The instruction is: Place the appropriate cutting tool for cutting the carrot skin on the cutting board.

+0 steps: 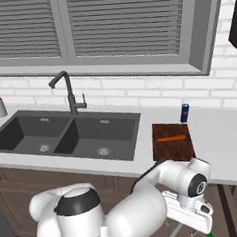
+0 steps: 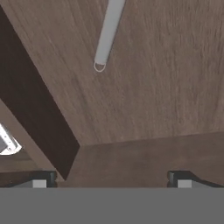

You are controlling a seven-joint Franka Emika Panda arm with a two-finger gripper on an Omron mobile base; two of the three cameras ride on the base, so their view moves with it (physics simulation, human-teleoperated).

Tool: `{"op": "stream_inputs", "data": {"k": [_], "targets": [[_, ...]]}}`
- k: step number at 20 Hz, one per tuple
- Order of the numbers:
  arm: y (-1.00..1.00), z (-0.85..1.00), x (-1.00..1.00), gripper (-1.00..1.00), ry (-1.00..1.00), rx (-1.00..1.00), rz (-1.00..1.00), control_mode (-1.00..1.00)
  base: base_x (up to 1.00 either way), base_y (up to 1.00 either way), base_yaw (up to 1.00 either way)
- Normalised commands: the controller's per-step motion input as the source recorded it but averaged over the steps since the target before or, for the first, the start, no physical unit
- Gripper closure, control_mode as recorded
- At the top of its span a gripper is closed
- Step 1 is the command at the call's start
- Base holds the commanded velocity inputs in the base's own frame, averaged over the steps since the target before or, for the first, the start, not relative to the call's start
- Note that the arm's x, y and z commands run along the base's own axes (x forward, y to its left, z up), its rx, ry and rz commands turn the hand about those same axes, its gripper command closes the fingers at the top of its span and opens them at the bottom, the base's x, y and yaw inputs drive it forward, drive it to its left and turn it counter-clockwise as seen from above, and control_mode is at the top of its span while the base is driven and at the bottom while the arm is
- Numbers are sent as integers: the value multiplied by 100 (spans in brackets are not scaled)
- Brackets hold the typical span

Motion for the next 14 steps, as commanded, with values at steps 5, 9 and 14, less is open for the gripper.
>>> {"op": "stream_inputs", "data": {"k": [5,9,14], "targets": [[0,-14,4,-100,0,-3,-4,-100,0,0,0],[0,-3,11,-100,1,-2,-2,-100,0,0,0],[0,-18,11,-100,0,-3,-4,-100,0,0,0]]}}
